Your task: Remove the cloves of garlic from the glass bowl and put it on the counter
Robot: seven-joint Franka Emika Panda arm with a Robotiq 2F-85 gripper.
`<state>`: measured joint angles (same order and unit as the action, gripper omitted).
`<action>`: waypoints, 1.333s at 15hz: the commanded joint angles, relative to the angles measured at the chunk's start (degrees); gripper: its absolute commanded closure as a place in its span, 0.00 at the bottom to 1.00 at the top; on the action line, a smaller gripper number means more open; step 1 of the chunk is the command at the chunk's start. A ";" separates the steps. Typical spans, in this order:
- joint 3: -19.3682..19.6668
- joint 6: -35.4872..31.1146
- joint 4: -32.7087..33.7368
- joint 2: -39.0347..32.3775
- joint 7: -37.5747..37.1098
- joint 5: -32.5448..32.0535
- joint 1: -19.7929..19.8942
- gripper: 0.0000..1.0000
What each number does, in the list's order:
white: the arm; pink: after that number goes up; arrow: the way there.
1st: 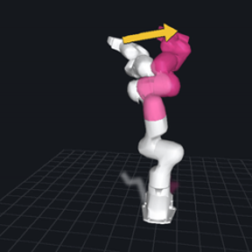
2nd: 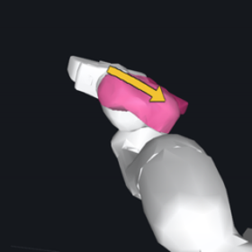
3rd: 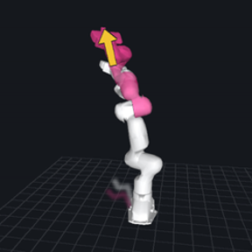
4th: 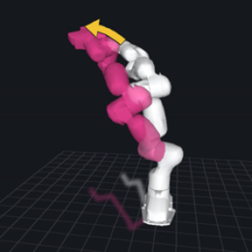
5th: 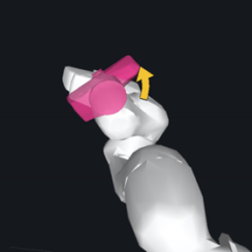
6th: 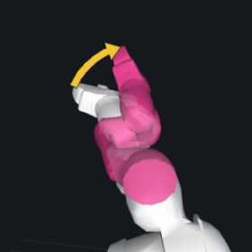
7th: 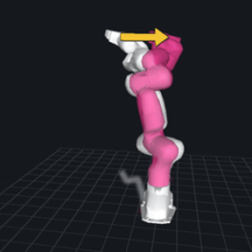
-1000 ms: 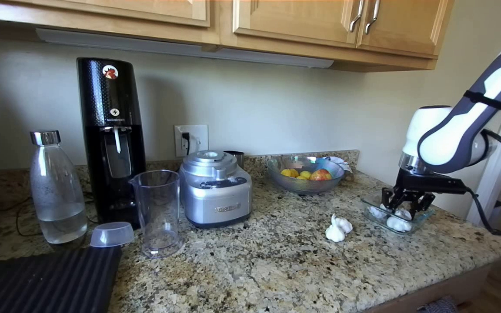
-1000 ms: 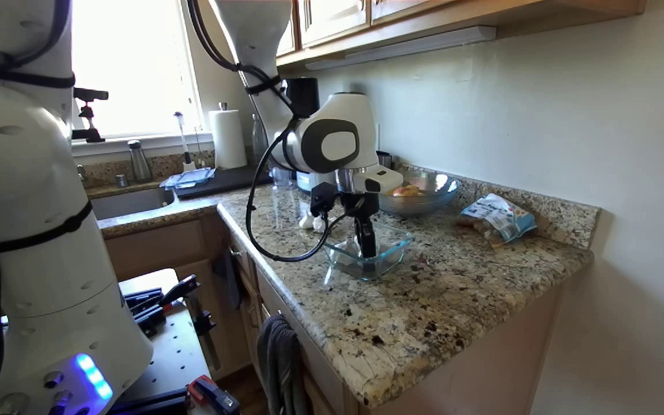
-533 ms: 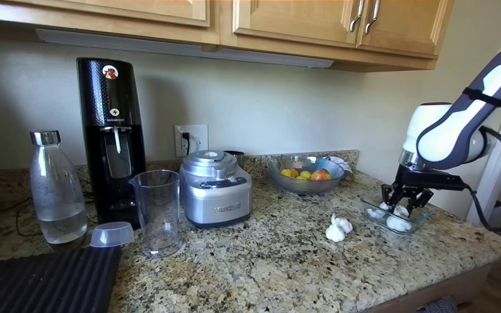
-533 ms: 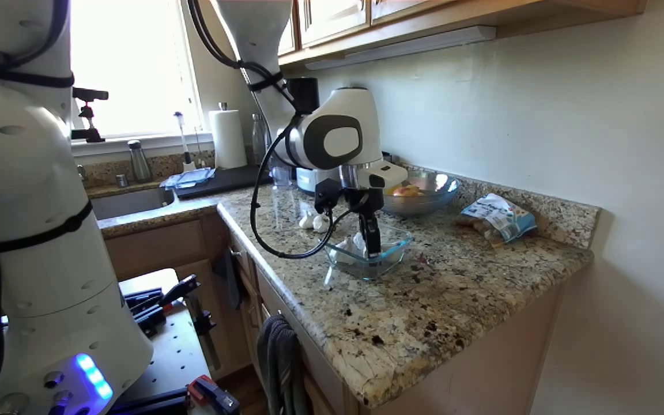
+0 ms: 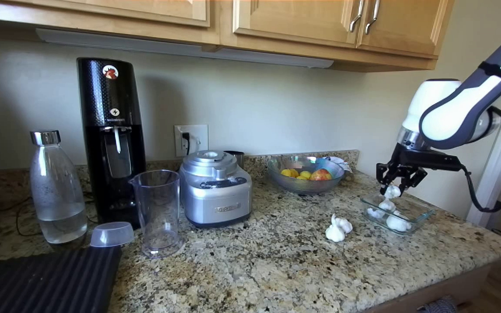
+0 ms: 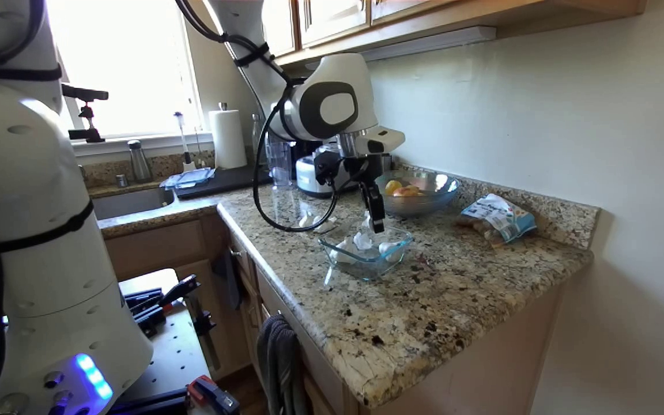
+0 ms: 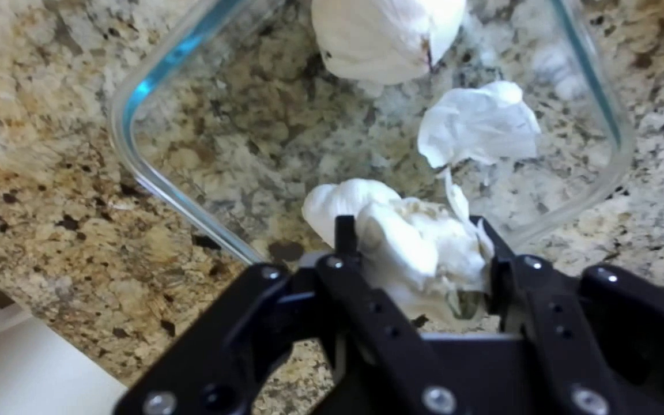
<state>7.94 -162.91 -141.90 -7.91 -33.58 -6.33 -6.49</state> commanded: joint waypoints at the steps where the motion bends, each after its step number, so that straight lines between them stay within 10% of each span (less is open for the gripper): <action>1: -1.10 4.65 -2.34 7.05 -3.26 -3.82 -1.03 0.77; 11: -13.73 7.18 3.66 4.79 -4.53 -4.73 -1.92 0.77; 20: -14.21 -0.48 13.03 -11.12 -0.55 -2.76 -7.81 0.77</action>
<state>-7.20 -162.12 -132.64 -13.65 -36.74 -10.84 -12.34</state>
